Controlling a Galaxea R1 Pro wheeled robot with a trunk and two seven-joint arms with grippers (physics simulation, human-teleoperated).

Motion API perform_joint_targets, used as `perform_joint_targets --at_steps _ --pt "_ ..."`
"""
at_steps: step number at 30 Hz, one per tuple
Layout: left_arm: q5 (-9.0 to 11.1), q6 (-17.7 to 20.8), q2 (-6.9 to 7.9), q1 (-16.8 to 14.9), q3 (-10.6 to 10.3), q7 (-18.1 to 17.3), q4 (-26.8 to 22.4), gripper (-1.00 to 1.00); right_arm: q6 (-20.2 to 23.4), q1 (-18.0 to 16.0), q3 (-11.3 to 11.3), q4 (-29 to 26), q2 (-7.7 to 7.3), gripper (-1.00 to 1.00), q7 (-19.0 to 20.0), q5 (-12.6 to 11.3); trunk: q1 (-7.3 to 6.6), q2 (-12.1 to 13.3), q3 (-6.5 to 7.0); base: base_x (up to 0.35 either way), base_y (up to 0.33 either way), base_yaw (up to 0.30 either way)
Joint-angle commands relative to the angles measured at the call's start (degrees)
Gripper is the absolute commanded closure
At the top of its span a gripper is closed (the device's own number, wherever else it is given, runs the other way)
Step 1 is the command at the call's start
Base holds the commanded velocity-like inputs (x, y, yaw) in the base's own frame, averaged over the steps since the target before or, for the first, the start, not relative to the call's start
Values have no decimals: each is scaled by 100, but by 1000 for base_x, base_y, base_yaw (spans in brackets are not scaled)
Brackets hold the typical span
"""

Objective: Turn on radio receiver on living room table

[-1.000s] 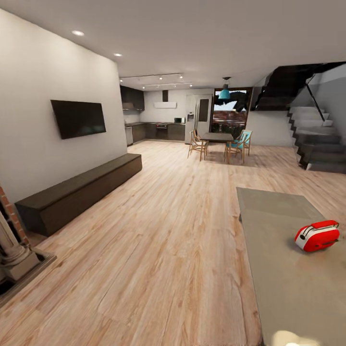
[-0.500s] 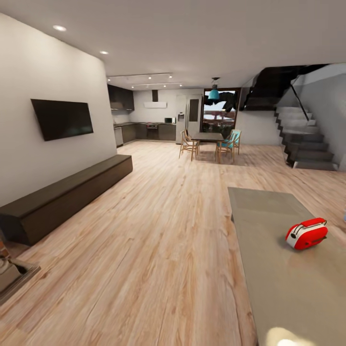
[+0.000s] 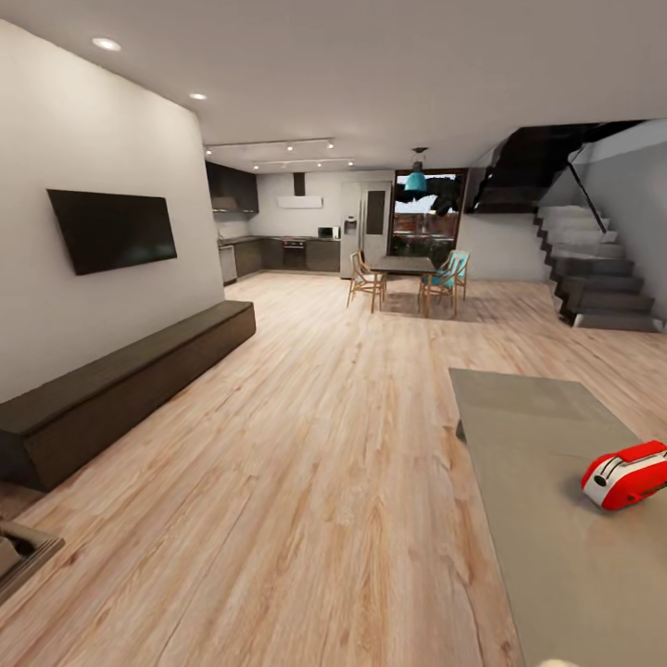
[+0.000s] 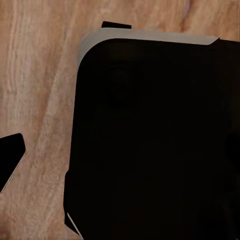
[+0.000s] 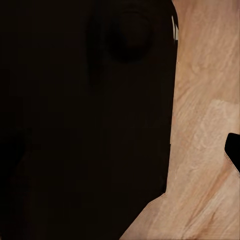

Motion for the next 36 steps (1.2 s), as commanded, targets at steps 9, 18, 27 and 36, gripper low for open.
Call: perform_joint_targets --at_steps 9,18,27,36 --pt "3 1 0 0 0 0 4 -100 0 0 -22 0 0 -100 -11 -35 0 0 0 320 100 0" --pt "2 1 0 0 1 0 3 -100 0 0 -22 0 0 -100 -11 -35 0 0 0 321 98 0" --pt "9 1 0 0 1 5 4 -100 0 0 -15 0 0 -100 -11 -8 0 0 0 323 77 0" --pt "10 1 0 0 1 9 3 -100 0 0 1 0 1 -100 -11 13 0 0 0 326 12 0"
